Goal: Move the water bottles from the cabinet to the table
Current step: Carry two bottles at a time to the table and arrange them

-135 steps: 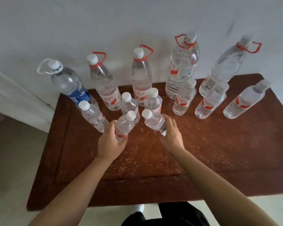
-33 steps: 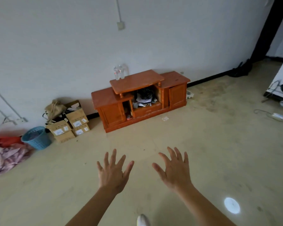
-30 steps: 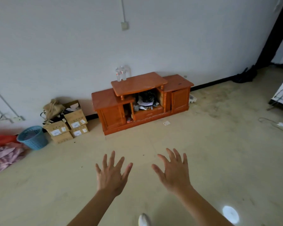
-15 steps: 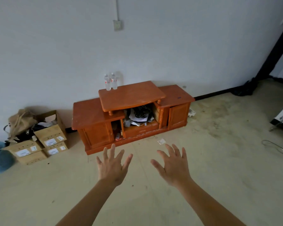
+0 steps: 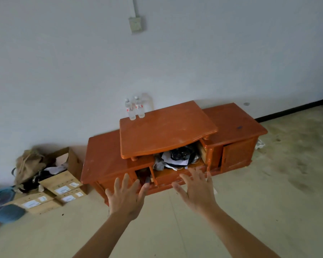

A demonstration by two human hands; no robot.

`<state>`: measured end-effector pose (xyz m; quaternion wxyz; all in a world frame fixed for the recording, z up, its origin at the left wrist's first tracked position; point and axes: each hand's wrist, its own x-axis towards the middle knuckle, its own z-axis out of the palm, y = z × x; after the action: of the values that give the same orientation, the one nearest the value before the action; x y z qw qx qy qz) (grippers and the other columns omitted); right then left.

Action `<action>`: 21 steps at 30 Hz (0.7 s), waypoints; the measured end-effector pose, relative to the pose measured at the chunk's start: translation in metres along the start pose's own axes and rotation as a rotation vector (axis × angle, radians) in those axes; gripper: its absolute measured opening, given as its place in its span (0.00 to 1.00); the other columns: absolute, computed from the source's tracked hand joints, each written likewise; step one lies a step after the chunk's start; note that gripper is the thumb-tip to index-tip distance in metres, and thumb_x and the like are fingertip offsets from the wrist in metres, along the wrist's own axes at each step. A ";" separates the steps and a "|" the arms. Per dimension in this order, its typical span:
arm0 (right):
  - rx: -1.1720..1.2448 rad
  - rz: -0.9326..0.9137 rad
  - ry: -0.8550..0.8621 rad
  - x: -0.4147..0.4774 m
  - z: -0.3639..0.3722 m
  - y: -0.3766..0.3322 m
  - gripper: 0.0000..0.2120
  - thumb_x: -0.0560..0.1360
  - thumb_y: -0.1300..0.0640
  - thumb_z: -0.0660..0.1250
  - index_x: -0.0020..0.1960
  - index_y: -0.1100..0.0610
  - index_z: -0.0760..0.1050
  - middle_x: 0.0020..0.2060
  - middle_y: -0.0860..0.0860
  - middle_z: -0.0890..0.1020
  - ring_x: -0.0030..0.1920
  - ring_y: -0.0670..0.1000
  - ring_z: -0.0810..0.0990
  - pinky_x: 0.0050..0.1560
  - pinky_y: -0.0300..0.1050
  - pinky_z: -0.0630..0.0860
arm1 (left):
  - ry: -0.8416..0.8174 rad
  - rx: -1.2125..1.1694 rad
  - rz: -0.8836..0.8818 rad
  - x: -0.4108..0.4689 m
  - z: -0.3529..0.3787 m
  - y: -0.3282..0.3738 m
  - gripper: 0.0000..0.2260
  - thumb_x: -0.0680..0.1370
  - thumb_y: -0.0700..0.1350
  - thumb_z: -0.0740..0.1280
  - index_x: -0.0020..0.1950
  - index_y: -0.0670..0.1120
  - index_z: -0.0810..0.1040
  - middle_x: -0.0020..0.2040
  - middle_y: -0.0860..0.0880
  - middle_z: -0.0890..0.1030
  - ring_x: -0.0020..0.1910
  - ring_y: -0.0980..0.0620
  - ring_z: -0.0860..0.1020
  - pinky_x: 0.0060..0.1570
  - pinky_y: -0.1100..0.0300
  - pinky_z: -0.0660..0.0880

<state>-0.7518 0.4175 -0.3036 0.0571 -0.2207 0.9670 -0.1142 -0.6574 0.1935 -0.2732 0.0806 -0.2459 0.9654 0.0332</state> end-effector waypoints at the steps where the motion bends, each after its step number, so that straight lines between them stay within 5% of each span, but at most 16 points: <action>1: 0.000 -0.015 -0.003 0.028 -0.005 -0.001 0.50 0.71 0.23 0.25 0.75 0.43 0.68 0.78 0.51 0.65 0.80 0.56 0.56 0.77 0.66 0.47 | -0.007 0.001 -0.019 0.018 -0.007 0.002 0.54 0.62 0.72 0.16 0.73 0.64 0.66 0.81 0.50 0.55 0.80 0.41 0.51 0.72 0.33 0.57; 11: -0.096 -0.157 -0.069 0.301 0.019 -0.052 0.47 0.72 0.24 0.27 0.75 0.42 0.67 0.79 0.51 0.63 0.80 0.56 0.55 0.77 0.64 0.47 | -0.041 -0.074 -0.142 0.263 -0.006 -0.045 0.55 0.61 0.72 0.15 0.74 0.64 0.65 0.82 0.49 0.55 0.80 0.41 0.53 0.72 0.34 0.58; 21: -0.157 0.004 -0.084 0.571 0.029 -0.114 0.50 0.68 0.22 0.22 0.77 0.40 0.61 0.80 0.48 0.59 0.81 0.54 0.52 0.78 0.66 0.47 | -0.106 -0.216 -0.092 0.563 -0.024 -0.094 0.44 0.70 0.74 0.27 0.77 0.61 0.62 0.82 0.49 0.55 0.80 0.41 0.52 0.73 0.31 0.56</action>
<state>-1.2112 0.0606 -0.3377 0.0803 -0.2273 0.9701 -0.0285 -1.1032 -0.1561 -0.3484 0.1059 -0.2950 0.9383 0.1461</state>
